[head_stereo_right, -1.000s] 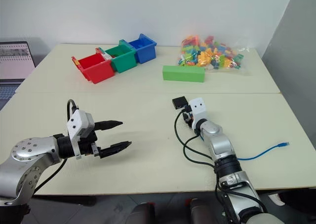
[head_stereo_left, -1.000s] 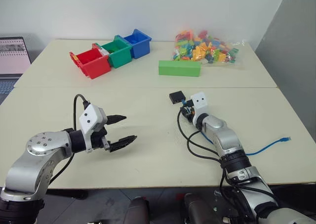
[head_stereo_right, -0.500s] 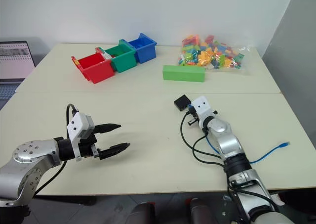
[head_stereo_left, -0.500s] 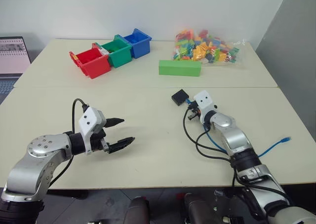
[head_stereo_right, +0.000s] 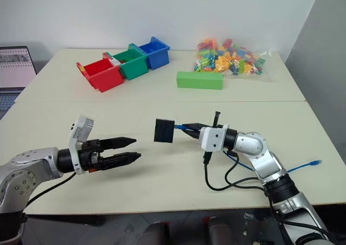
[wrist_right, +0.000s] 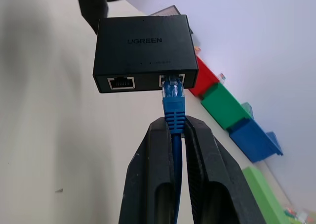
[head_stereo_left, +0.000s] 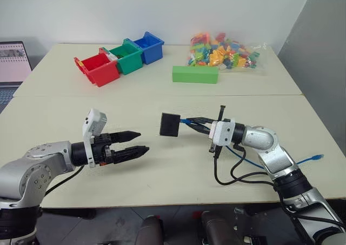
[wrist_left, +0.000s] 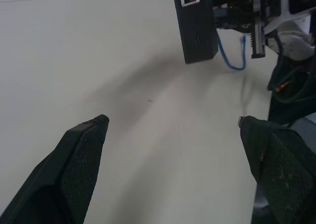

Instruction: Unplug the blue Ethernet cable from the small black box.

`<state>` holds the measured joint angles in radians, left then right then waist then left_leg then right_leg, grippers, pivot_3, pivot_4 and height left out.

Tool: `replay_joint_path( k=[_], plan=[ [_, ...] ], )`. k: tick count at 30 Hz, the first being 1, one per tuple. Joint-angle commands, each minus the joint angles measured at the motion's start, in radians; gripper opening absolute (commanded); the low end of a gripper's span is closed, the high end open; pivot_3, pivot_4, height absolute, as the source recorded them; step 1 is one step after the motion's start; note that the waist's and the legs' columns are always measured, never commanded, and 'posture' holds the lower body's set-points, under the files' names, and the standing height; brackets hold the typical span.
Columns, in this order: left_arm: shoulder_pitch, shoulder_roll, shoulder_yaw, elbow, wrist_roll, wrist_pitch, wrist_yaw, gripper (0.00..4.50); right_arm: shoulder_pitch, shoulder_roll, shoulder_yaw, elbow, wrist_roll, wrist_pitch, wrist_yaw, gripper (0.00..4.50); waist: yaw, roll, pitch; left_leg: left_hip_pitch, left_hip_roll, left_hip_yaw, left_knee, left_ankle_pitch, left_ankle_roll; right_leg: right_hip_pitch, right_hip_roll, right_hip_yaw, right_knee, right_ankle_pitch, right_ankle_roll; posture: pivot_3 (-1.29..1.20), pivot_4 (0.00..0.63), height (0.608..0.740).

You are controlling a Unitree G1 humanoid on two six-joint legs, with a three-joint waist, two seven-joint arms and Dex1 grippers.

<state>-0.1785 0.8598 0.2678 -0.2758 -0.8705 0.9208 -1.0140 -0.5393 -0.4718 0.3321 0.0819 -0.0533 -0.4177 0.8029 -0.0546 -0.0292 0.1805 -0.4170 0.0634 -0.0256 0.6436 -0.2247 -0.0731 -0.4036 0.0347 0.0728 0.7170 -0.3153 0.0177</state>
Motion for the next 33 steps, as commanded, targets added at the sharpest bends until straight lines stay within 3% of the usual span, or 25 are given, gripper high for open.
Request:
replay_joint_path(
  k=[1, 12, 19, 29, 33],
  plan=[
    [-0.049, 0.011, 0.000, -0.009, -0.067, 0.060, -0.005, 4.50, -0.032, -0.005, 0.007, -0.054, -0.005, -0.032, 0.031, 0.06, 0.001, 0.000, 0.000, 0.000, 0.000, 0.000, 0.000, 0.000, 0.000, 0.000, 0.000, 0.000, 0.000, 0.001, -0.001, 0.00, 0.150, 0.740],
    [-0.099, -0.053, -0.024, -0.003, -0.145, 0.140, 0.040, 4.50, -0.047, 0.009, 0.016, -0.096, -0.030, -0.029, 0.043, 0.06, 0.005, 0.000, 0.000, 0.000, 0.000, 0.000, 0.000, 0.000, 0.000, 0.000, 0.000, 0.000, 0.000, 0.003, -0.004, 0.00, 0.150, 0.740],
    [-0.113, -0.078, -0.020, 0.016, -0.159, 0.148, 0.052, 3.17, -0.050, 0.012, 0.015, -0.108, -0.031, -0.028, 0.049, 0.06, 0.005, 0.000, 0.000, 0.000, 0.000, 0.000, 0.000, 0.000, 0.000, 0.000, 0.000, 0.000, 0.000, 0.003, -0.004, 0.00, 0.150, 0.740],
    [-0.115, -0.096, -0.032, 0.016, -0.156, 0.143, 0.062, 0.92, -0.052, 0.029, 0.017, -0.119, -0.033, -0.031, 0.039, 0.06, 0.005, 0.000, 0.000, 0.000, 0.000, 0.000, 0.000, 0.000, 0.000, 0.000, 0.000, 0.000, 0.000, 0.003, -0.005, 0.00, 0.150, 0.740],
    [-0.110, -0.098, -0.037, 0.016, -0.149, 0.138, 0.060, 0.76, -0.044, 0.027, 0.028, -0.131, -0.035, -0.026, 0.048, 0.06, 0.005, 0.000, 0.000, 0.000, 0.000, 0.000, 0.000, 0.000, 0.000, 0.000, 0.000, 0.000, 0.000, 0.003, -0.005, 0.00, 0.150, 0.740]
  ],
)
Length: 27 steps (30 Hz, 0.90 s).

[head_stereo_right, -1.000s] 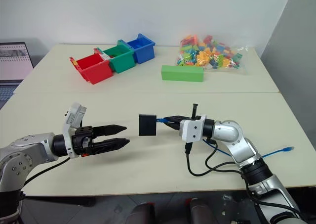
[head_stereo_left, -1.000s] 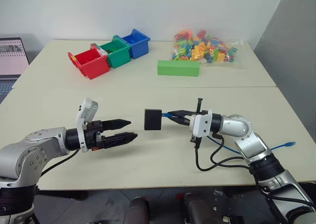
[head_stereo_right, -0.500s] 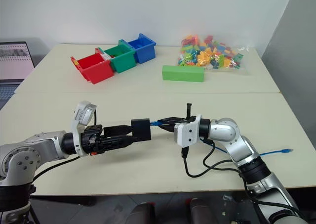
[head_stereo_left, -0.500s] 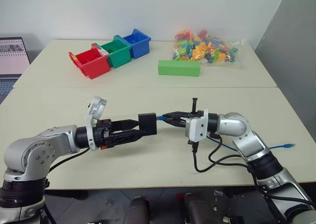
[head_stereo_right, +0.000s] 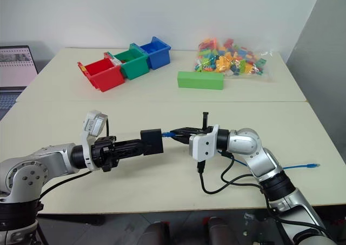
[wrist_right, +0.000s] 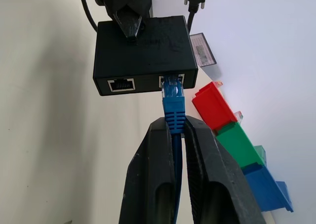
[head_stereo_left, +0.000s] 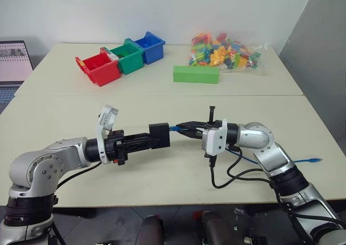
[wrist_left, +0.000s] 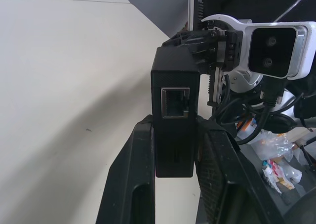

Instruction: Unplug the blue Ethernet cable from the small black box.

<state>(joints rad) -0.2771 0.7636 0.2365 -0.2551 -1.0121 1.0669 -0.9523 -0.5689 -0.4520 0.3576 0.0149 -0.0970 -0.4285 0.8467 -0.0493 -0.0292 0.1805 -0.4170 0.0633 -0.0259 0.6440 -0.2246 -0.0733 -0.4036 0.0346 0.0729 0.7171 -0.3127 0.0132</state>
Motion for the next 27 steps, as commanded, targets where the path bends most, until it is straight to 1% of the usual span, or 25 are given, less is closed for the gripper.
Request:
replay_joint_path(
  k=[1, 2, 4, 6, 7, 8, 9, 12, 13, 14, 16, 18, 19, 22, 27],
  plan=[
    [-0.009, -0.002, -0.005, -0.004, -0.007, -0.008, -0.002, 0.76, -0.012, 0.006, 0.004, -0.067, 0.009, -0.014, 0.007, 0.06, 0.000, 0.000, 0.000, 0.000, 0.000, 0.000, 0.000, 0.000, 0.000, 0.000, 0.000, 0.000, 0.000, 0.000, 0.000, 0.00, 0.150, 0.740],
    [-0.006, -0.001, -0.004, -0.003, -0.006, -0.009, -0.003, 0.76, -0.010, 0.003, 0.005, -0.070, 0.010, -0.012, 0.011, 0.06, 0.000, 0.000, 0.000, 0.000, 0.000, 0.000, 0.000, 0.000, 0.000, 0.000, 0.000, 0.000, 0.000, 0.000, 0.000, 0.00, 0.150, 0.740],
    [-0.002, 0.000, -0.001, -0.001, -0.007, -0.008, -0.003, 0.76, -0.007, -0.004, 0.005, -0.073, 0.012, -0.014, 0.018, 0.76, 0.000, 0.000, 0.000, 0.000, 0.000, 0.000, 0.000, 0.000, 0.000, 0.000, 0.000, 0.000, 0.000, 0.000, 0.000, 0.00, 0.150, 0.740],
    [0.003, 0.004, -0.001, 0.000, -0.006, -0.009, -0.008, 0.76, -0.003, -0.017, 0.006, -0.082, 0.022, -0.003, 0.036, 1.09, 0.000, 0.000, 0.000, 0.000, 0.000, 0.000, 0.000, 0.000, 0.000, 0.000, 0.000, 0.000, 0.000, 0.000, 0.000, 0.00, 0.150, 0.740],
    [0.005, 0.005, -0.001, 0.001, -0.006, -0.009, -0.010, 0.76, -0.002, -0.022, 0.006, -0.087, 0.024, -0.001, 0.043, 1.40, 0.000, 0.000, 0.000, 0.000, 0.000, 0.000, 0.000, 0.000, 0.000, 0.000, 0.000, 0.000, 0.000, 0.000, 0.000, 0.00, 0.150, 0.740],
    [0.007, 0.007, -0.001, 0.001, -0.006, -0.010, -0.013, 0.76, 0.000, -0.026, 0.005, -0.092, 0.027, 0.002, 0.048, 1.55, 0.000, 0.000, 0.000, 0.000, 0.000, 0.000, 0.000, 0.000, 0.000, 0.000, 0.000, 0.000, 0.000, 0.000, 0.000, 0.00, 0.150, 0.740],
    [0.009, 0.011, -0.003, 0.001, -0.005, -0.011, -0.019, 0.76, 0.005, -0.036, 0.005, -0.105, 0.039, 0.015, 0.063, 1.85, 0.001, 0.000, 0.000, 0.000, 0.000, 0.000, 0.000, 0.000, 0.000, 0.000, 0.000, 0.000, 0.000, 0.000, 0.000, 0.00, 0.150, 0.740],
    [0.024, 0.036, -0.016, -0.005, 0.018, -0.033, -0.060, 0.76, 0.033, -0.070, -0.016, -0.217, 0.174, 0.188, 0.130, 2.52, 0.005, 0.000, 0.000, 0.000, 0.000, 0.000, 0.000, 0.000, 0.000, 0.000, 0.000, 0.000, 0.000, 0.000, 0.000, 0.00, 0.150, 0.740],
    [0.036, 0.048, -0.024, -0.010, 0.033, -0.052, -0.086, 0.76, 0.037, -0.077, -0.031, -0.283, 0.267, 0.339, 0.133, 2.78, 0.006, 0.000, 0.000, 0.000, 0.000, 0.000, 0.000, 0.000, 0.000, 0.000, 0.000, 0.000, 0.000, 0.000, 0.000, 0.00, 0.150, 0.740],
    [0.044, 0.056, -0.029, -0.013, 0.043, -0.066, -0.104, 0.76, 0.038, -0.082, -0.042, -0.329, 0.330, 0.446, 0.132, 2.78, 0.006, 0.000, 0.000, 0.000, 0.000, 0.000, 0.000, 0.000, 0.000, 0.000, 0.000, 0.000, 0.000, 0.000, 0.000, 0.00, 0.150, 0.740],
    [0.068, 0.071, -0.038, -0.024, 0.069, -0.118, -0.156, 0.76, 0.021, -0.092, -0.084, -0.420, 0.553, 0.748, 0.094, 2.78, 0.006, 0.000, 0.000, 0.000, 0.000, 0.000, 0.000, 0.000, 0.000, 0.000, 0.000, 0.000, 0.000, 0.000, 0.000, 0.00, 0.150, 0.740],
    [0.079, 0.074, -0.045, -0.023, 0.092, -0.167, -0.198, 0.76, -0.001, -0.089, -0.118, -0.449, 0.709, 0.954, 0.066, 2.78, 0.006, 0.000, 0.000, 0.000, 0.000, -0.001, 0.000, 0.000, 0.000, 0.000, -0.001, 0.000, 0.001, 0.000, 0.000, 0.00, 0.150, 0.740],
    [0.080, 0.072, -0.047, -0.019, 0.101, -0.187, -0.214, 0.76, -0.009, -0.076, -0.135, -0.445, 0.761, 1.023, 0.048, 2.78, 0.008, 0.000, 0.000, 0.000, 0.001, -0.001, 0.000, 0.000, 0.000, 0.000, -0.001, 0.000, 0.001, 0.000, 0.000, 0.00, 0.150, 0.740],
    [0.082, 0.056, -0.043, -0.010, 0.113, -0.233, -0.238, 0.76, -0.024, -0.051, -0.164, -0.429, 0.845, 1.155, 0.009, 2.78, 0.009, 0.000, 0.000, 0.000, 0.000, -0.001, 0.000, 0.000, 0.000, 0.000, -0.001, 0.000, 0.000, 0.000, 0.000, 0.00, 0.150, 0.740],
    [0.082, 0.063, -0.055, 0.001, 0.125, -0.259, -0.269, 0.76, -0.010, -0.009, -0.157, -0.387, 0.901, 1.260, 0.000, 2.78, 0.008, 0.000, 0.000, -0.001, 0.000, 0.000, 0.000, 0.000, 0.000, 0.000, 0.000, 0.000, -0.001, -0.001, 0.000, 0.00, 0.150, 0.740]
  ],
)
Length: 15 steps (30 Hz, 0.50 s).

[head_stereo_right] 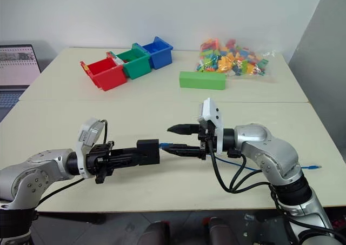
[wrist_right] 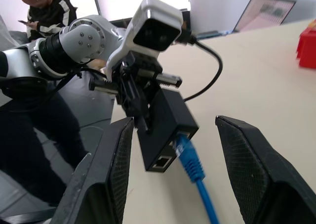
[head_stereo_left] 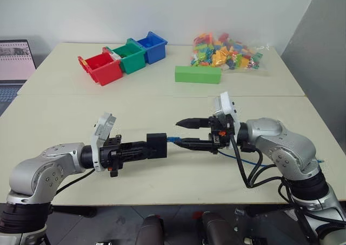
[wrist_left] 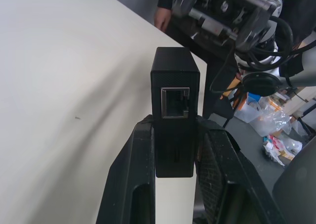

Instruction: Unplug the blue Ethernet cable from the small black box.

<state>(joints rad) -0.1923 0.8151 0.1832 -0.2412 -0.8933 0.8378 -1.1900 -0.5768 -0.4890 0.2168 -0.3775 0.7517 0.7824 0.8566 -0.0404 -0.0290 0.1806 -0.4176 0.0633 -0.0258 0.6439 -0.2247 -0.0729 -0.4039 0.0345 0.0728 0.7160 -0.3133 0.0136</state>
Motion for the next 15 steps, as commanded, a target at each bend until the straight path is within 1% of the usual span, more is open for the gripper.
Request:
replay_joint_path(
  k=[1, 6, 15],
  plan=[
    [-0.003, 0.013, -0.003, -0.011, 0.010, -0.034, -0.038, 0.76, -0.002, 0.038, -0.015, 0.011, 0.054, 0.059, -0.013, 2.78, -0.001, 0.000, 0.000, 0.000, 0.000, 0.000, 0.000, 0.000, 0.000, 0.000, 0.000, 0.000, 0.000, 0.000, 0.001, 0.00, 0.150, 0.740],
    [0.008, 0.015, -0.010, -0.015, 0.030, -0.061, -0.067, 0.76, -0.029, 0.105, -0.012, 0.092, 0.057, 0.096, -0.002, 2.78, -0.002, 0.000, 0.000, 0.000, 0.000, 0.000, 0.000, 0.000, 0.000, 0.000, 0.001, 0.000, 0.000, -0.002, 0.004, 0.00, 0.150, 0.740],
    [0.013, 0.013, -0.009, 0.000, 0.045, -0.078, -0.080, 0.76, -0.064, 0.113, 0.014, 0.130, 0.038, 0.133, 0.064, 2.78, -0.003, 0.000, 0.000, 0.000, 0.000, 0.000, 0.000, 0.000, 0.000, -0.001, 0.001, 0.000, 0.000, -0.003, 0.005, 0.00, 0.150, 0.740]
  ],
)
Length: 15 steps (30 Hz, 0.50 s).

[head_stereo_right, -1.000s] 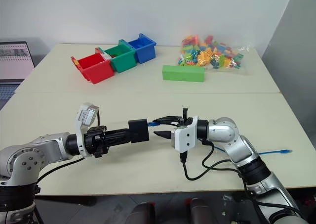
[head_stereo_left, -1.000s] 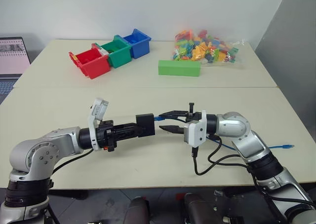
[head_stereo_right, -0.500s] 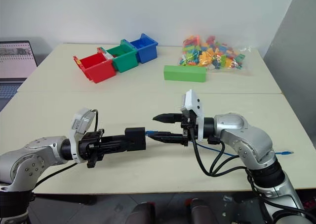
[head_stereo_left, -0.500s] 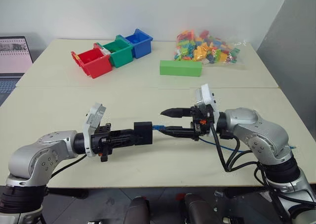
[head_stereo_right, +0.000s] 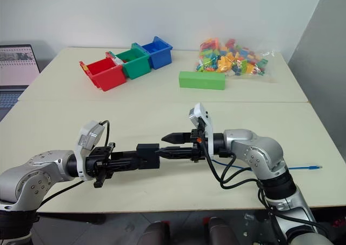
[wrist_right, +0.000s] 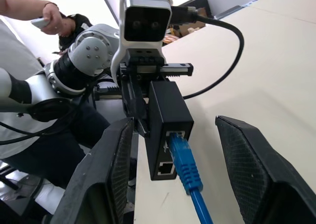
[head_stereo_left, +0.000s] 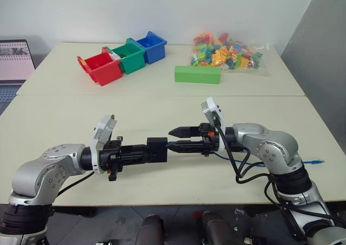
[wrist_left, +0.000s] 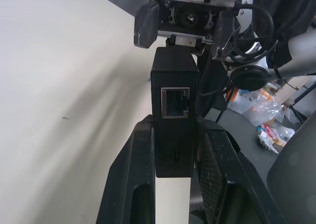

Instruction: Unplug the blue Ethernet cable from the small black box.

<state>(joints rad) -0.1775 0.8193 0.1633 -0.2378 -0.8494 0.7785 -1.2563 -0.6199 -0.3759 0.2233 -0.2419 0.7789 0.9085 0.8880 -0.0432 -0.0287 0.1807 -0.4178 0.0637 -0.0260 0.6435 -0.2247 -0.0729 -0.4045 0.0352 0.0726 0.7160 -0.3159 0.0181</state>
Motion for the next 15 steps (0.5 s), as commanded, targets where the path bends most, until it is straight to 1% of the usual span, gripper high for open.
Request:
replay_joint_path(
  k=[1, 15],
  plan=[
    [0.001, 0.009, 0.011, -0.003, 0.002, -0.021, -0.014, 0.76, -0.021, -0.003, 0.011, -0.005, 0.007, 0.007, 0.040, 2.78, 0.000, 0.000, 0.000, 0.000, 0.000, 0.000, 0.000, 0.000, 0.000, 0.000, 0.000, 0.000, 0.000, 0.000, 0.000, 0.00, 0.150, 0.740],
    [0.018, 0.004, 0.013, -0.010, 0.001, -0.030, -0.004, 0.76, -0.031, 0.006, 0.018, 0.015, -0.016, 0.027, 0.044, 2.78, -0.006, 0.000, 0.000, 0.000, 0.000, 0.000, 0.000, 0.000, 0.000, 0.000, 0.000, 0.000, 0.000, 0.000, 0.000, 0.00, 0.150, 0.740]
  ],
)
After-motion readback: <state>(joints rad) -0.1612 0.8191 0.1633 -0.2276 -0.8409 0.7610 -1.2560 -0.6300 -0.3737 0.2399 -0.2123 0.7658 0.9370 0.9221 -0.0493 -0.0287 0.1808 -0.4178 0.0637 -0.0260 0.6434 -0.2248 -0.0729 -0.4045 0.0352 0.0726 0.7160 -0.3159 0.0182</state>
